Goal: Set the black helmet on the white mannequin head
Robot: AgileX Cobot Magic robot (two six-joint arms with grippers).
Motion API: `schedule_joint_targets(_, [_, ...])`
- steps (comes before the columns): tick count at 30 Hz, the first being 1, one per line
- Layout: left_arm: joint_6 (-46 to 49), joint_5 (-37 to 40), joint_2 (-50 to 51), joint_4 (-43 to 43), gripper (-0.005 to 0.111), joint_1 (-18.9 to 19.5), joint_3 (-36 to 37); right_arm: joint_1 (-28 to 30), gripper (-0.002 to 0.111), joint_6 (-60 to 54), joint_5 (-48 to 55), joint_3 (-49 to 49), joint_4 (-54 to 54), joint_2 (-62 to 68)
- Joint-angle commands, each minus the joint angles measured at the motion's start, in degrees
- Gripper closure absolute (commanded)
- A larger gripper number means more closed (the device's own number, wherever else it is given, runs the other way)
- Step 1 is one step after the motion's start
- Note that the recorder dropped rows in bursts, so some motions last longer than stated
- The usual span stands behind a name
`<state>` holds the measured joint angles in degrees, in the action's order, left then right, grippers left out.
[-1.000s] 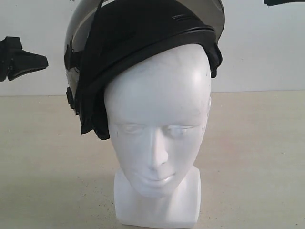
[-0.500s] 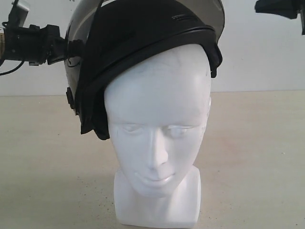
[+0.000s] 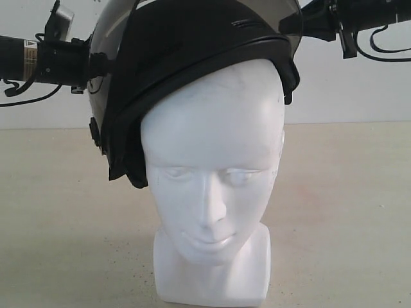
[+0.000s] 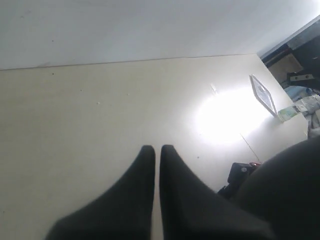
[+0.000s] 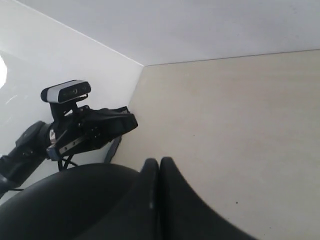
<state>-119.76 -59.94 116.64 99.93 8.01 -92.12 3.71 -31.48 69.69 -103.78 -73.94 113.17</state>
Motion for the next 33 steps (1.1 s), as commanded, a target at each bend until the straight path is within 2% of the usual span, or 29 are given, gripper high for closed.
schedule_joint_targets(1, [-0.5,-5.8,-0.5,0.0,0.102,0.0,-2.3,-0.9,0.108,-0.2,0.3,-0.3,1.5,-2.4])
schedule_joint_targets(9, [-0.5,-10.0,-5.4,0.0,0.102,4.1,-2.3,-0.8,0.108,1.6,0.3,-0.3,5.9,-4.9])
schedule_joint_targets(14, [0.2,-10.0,-10.8,0.0,0.102,7.3,1.4,-0.8,0.108,2.6,0.3,-0.2,8.5,-6.2])
schedule_joint_targets(16, [0.2,-10.0,-11.8,0.0,0.102,7.1,2.9,-0.8,0.108,2.6,0.3,-0.2,8.1,-6.6])
schedule_joint_targets(25, [0.2,-10.0,-13.2,0.0,0.102,1.1,4.1,-0.8,0.108,2.7,0.3,-0.2,8.5,-7.3])
schedule_joint_targets(33, [0.0,-10.0,-14.8,0.0,0.102,0.7,4.1,-0.8,0.108,3.0,0.3,-0.2,8.6,-7.3])
